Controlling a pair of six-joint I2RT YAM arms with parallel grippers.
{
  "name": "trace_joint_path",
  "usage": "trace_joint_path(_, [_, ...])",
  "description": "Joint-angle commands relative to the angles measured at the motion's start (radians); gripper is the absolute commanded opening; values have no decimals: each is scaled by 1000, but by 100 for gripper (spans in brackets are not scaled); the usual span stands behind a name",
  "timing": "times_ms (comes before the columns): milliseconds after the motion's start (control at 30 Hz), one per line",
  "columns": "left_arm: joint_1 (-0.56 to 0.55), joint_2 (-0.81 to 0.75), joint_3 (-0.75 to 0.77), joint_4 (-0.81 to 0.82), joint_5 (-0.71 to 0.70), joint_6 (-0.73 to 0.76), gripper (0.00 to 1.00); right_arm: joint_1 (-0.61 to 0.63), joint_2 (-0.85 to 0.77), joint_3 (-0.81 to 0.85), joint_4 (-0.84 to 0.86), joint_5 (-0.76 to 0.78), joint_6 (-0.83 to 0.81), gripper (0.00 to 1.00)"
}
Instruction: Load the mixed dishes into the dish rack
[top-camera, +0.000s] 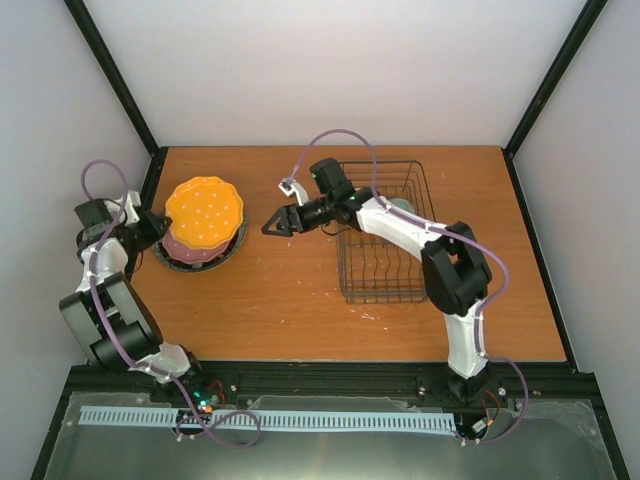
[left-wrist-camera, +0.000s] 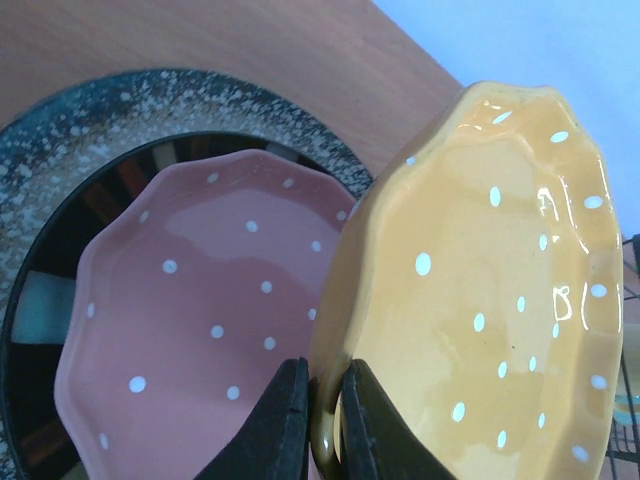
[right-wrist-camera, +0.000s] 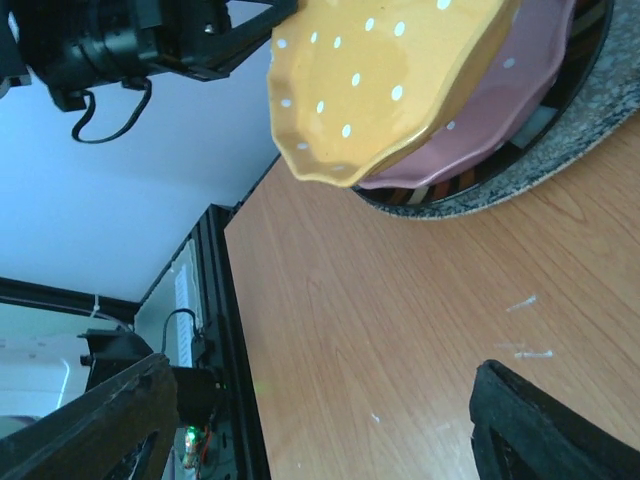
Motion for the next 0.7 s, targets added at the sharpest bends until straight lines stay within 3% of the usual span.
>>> trace_joint_path(0, [-3,-82,32,51,141,-32,1,20,86,97,66,-80,101,79])
trace_joint_path(333, [-3,-160,-11,46,193,-34,1,61,251,308,119,-116,229,79])
trace_joint_path(667, [-3,-204,-43,55,236,-41,1,97,357,454,60,-92,229,79])
